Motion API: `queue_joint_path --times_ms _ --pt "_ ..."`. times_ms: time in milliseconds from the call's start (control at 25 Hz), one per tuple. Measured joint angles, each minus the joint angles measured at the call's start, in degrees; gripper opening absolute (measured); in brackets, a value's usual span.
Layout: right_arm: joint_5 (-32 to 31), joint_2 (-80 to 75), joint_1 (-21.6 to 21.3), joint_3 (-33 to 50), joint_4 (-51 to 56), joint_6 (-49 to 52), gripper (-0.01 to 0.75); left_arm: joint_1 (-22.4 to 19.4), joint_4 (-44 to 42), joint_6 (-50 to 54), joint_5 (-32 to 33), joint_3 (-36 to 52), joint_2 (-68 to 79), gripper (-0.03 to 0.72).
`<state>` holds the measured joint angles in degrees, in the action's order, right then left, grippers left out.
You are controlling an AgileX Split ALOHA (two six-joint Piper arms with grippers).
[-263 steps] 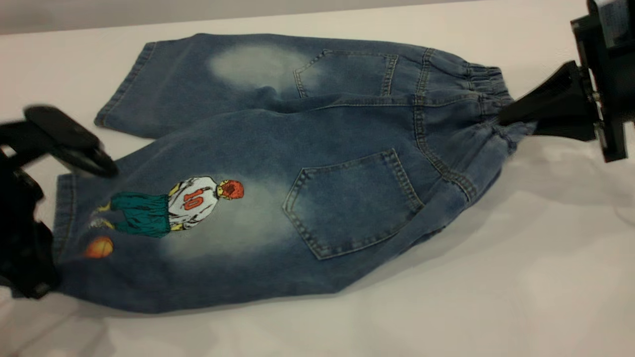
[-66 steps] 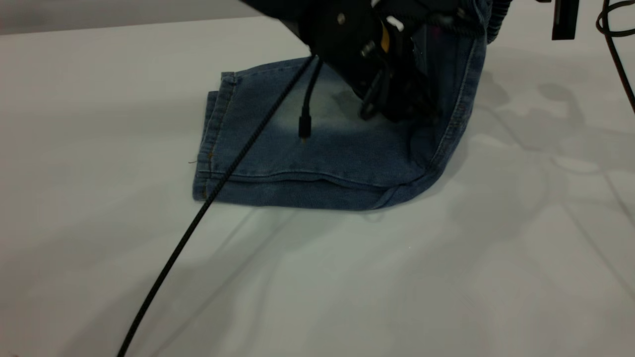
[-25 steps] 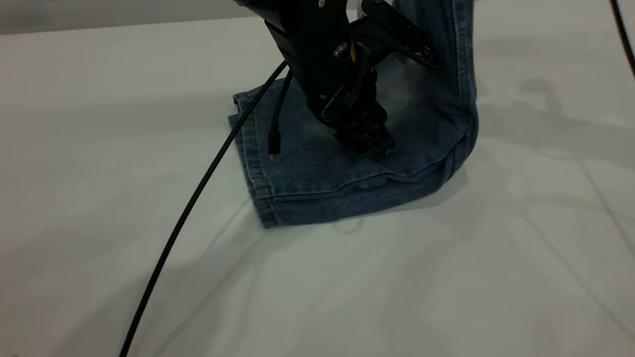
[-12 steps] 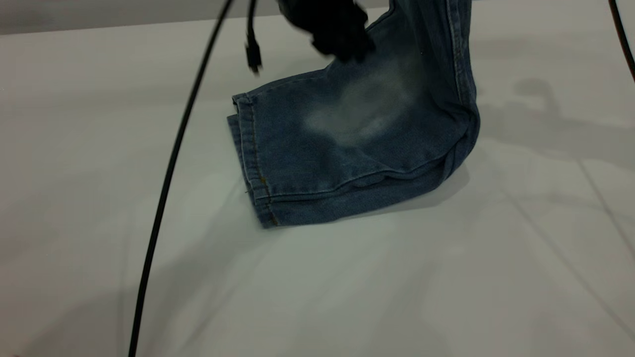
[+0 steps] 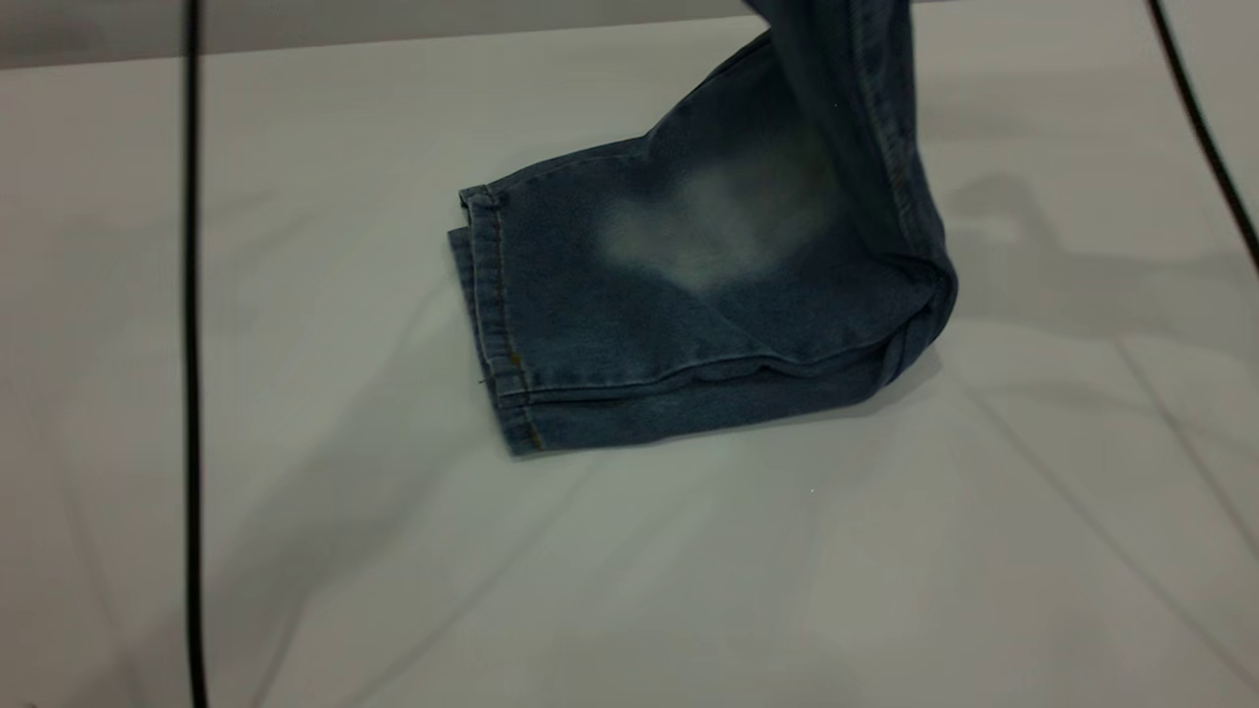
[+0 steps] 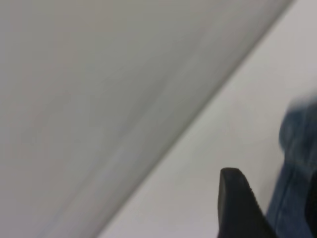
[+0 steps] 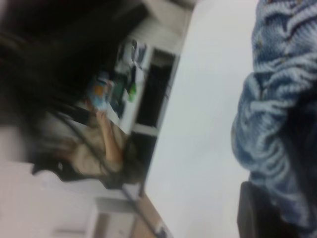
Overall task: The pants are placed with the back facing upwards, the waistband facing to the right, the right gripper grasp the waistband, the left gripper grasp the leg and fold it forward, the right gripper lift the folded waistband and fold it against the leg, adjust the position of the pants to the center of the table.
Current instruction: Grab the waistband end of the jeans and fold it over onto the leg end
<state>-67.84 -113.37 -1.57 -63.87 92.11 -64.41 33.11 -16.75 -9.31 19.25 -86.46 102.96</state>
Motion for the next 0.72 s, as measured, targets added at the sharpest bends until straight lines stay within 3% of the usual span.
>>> queue_joint_path --times_ms 200,480,720 --pt "7.50 -0.06 7.01 0.00 0.11 -1.62 0.067 0.00 -1.52 0.00 0.30 0.00 -6.27 0.324" --pt "23.40 -3.09 17.19 0.00 -1.60 -3.68 0.067 0.00 -2.45 -0.05 1.23 0.00 -10.89 0.324" --pt "30.20 -9.68 21.11 0.00 -2.33 -3.85 0.067 0.00 -4.74 0.07 5.00 0.00 -11.14 0.324"
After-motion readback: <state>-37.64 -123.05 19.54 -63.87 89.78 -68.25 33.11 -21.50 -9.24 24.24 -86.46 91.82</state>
